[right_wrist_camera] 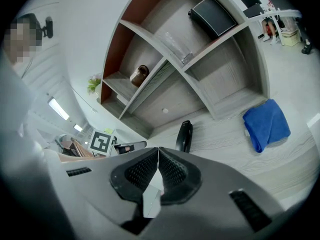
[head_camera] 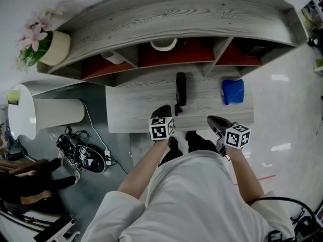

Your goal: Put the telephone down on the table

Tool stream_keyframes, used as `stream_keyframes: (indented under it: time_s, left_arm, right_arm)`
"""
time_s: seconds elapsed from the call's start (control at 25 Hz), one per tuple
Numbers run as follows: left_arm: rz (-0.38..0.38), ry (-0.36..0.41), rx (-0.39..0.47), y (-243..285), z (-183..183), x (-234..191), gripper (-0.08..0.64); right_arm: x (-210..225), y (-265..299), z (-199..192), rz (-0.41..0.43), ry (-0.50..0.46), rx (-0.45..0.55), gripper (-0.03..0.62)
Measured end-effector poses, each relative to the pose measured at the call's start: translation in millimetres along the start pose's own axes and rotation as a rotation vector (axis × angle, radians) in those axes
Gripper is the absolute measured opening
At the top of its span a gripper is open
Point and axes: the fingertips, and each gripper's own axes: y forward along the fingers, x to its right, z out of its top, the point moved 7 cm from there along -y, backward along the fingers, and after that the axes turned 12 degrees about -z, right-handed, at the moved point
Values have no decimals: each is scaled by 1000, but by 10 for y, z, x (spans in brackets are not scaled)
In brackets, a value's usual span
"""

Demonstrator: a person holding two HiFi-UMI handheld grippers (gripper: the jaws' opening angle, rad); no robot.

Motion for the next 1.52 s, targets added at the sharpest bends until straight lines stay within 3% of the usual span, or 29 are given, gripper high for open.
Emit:
stream_keyframes:
  time_s: [0.28, 0.6, 1.0, 1.2, 1.52]
  left_arm:
    - [-143, -39, -22, -669, -360, -162, 9]
    - [-290, -158, 4, -1409, -732, -332, 9]
    - [-406, -169, 14, -1974, -1057, -365, 9]
    - [-424, -128, 2, -2161, -1195, -295, 9]
    - [-420, -151, 56, -2255, -1257, -58, 9]
  right_arm:
    - [-338, -198, -299, -53, 8, 58, 17]
    - [-749, -439, -736, -114, 12, 135, 17]
    - [-1153, -799, -1249, -174, 24, 243, 17]
    - [-1240, -964, -1494, -201, 35, 272, 17]
    - [-1258, -1204, -1549, -186, 25, 300, 17]
